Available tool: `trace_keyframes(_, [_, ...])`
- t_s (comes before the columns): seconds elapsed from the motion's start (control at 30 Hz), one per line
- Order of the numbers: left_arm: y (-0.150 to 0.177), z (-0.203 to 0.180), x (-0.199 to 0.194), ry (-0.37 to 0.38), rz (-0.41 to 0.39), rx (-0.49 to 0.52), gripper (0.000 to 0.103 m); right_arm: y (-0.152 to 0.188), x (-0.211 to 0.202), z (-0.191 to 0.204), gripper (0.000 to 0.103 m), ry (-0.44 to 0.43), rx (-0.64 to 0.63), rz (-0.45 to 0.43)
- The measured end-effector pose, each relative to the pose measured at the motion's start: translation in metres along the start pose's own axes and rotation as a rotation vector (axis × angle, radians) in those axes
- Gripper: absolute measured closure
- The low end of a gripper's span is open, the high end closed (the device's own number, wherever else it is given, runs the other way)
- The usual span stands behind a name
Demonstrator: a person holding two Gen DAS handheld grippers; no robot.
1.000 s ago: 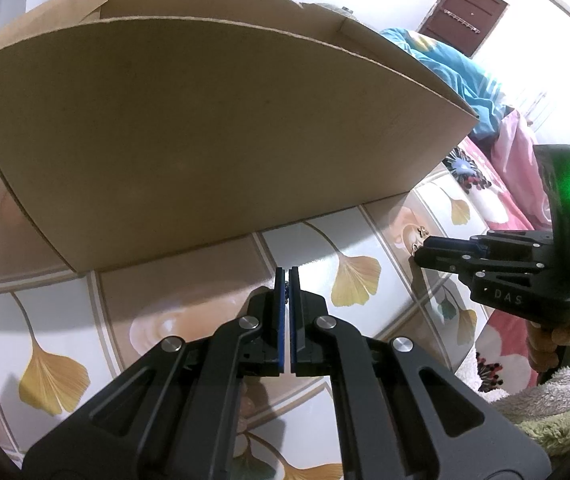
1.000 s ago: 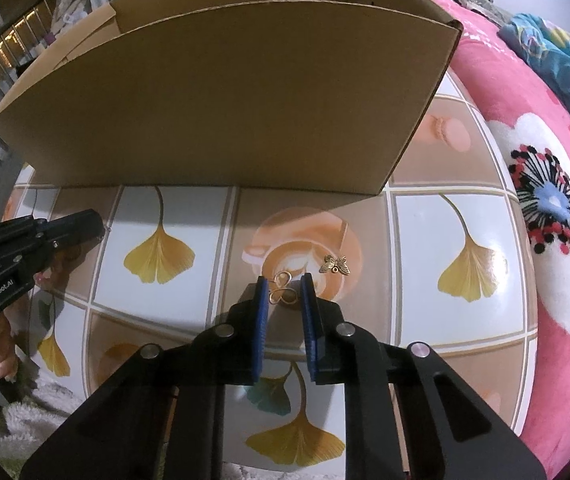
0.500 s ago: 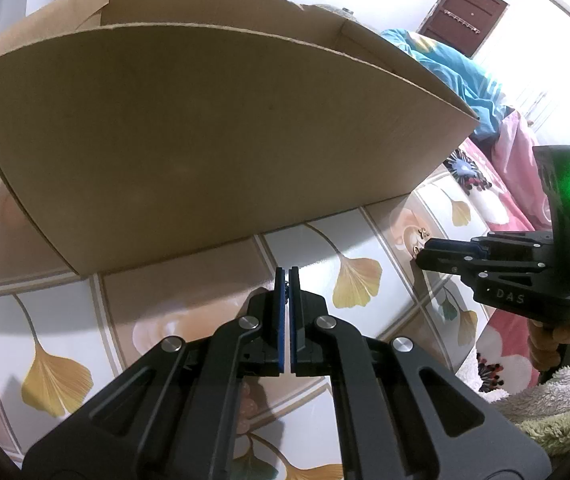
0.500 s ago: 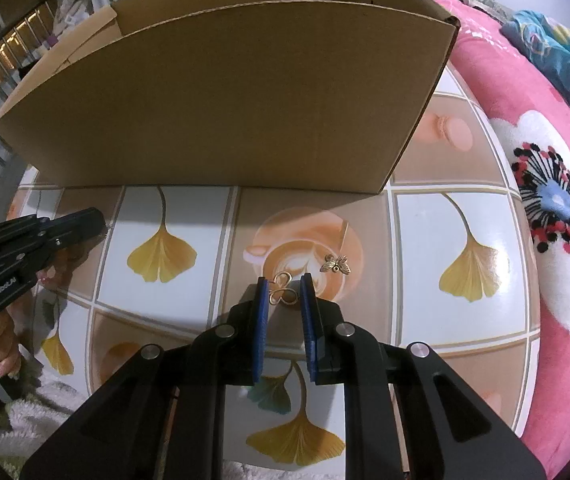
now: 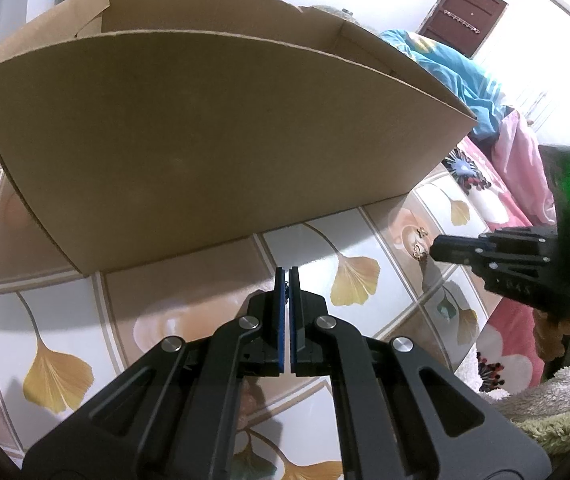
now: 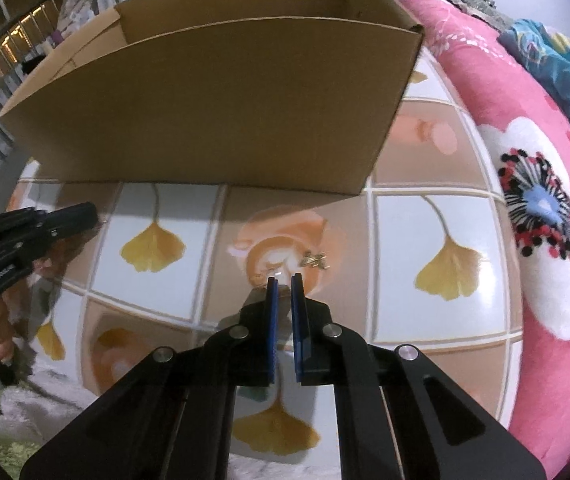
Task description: Organize jewelry
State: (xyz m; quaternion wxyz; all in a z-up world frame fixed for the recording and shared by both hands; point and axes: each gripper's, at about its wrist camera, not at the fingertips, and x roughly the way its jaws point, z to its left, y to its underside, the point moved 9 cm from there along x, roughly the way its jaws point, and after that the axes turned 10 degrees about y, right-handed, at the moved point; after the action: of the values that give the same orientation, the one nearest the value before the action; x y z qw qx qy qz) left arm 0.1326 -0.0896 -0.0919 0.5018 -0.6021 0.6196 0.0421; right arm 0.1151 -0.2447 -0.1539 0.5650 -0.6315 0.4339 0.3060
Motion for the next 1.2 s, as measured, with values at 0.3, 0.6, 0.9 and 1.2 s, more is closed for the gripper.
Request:
trace_keyframes(0.3, [-0.002, 0.003, -0.002, -0.004, -0.004, -0.006, 0.102, 0.005, 0.008, 0.005, 0.096, 0.007, -0.032, 0.01])
trace_keyframes(0.6, [-0.002, 0.002, -0.001, -0.003, -0.001, -0.003, 0.102, 0.002, 0.002, 0.018, 0.094, -0.078, -0.064, -0.003])
trace_keyframes(0.9, [0.001, 0.002, -0.002, -0.006, -0.002, -0.006, 0.102, -0.005, 0.004, 0.028, 0.072, -0.118, -0.198, -0.034])
trace_keyframes(1.2, [0.003, 0.003, -0.001, -0.011, -0.001, -0.01, 0.102, 0.006, 0.003, 0.037, 0.088, -0.138, -0.22, -0.019])
